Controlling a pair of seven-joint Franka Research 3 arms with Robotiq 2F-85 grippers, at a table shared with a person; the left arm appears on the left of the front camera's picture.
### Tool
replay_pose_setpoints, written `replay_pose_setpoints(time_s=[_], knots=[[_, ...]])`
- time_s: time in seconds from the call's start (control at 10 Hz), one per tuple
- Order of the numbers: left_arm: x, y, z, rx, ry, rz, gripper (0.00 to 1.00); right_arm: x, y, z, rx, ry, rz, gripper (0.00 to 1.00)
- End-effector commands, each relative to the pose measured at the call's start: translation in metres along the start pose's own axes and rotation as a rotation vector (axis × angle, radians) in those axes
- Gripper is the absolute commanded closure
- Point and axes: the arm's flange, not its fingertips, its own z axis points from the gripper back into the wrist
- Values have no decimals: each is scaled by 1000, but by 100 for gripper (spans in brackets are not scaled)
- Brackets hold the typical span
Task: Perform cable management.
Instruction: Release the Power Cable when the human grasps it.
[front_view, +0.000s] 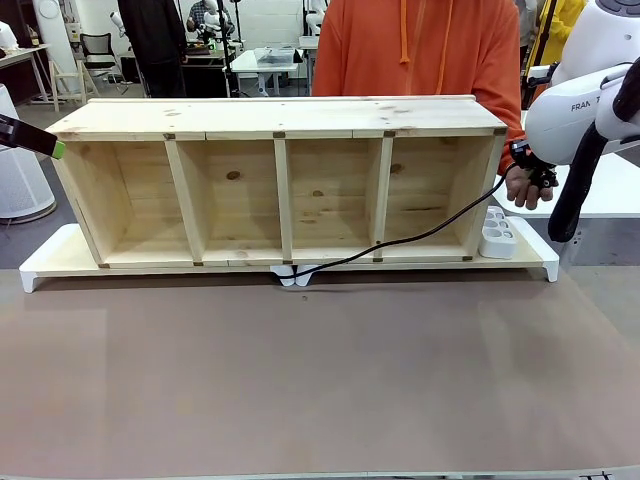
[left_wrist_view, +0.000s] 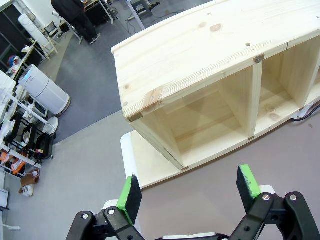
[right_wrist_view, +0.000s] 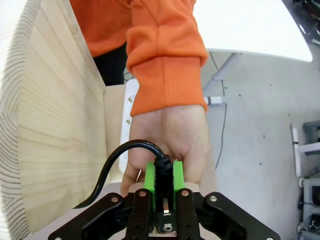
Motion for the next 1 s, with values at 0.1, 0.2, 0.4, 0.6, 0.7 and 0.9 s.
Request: replay_pose_setpoints(time_s=[0.1, 0.2, 0.4, 0.6, 0.7, 0.9], knots=[[1, -1, -1, 4, -5, -3, 0, 9, 0, 21, -37, -40, 21, 84], [1, -1, -1, 4, -5, -3, 0, 0, 0, 0, 0, 1, 0, 84], [1, -1, -1, 4, -5, -3, 0, 1, 0, 6, -6, -7, 8, 84], [1, -1, -1, 4, -5, -3, 0, 2, 0, 11, -20, 48, 20, 64], [1, -1, -1, 4, -5, -3, 0, 1, 0, 12, -24, 57, 23, 50], [1, -1, -1, 4, -5, -3, 0, 3, -1, 14, -25, 57, 25, 30]])
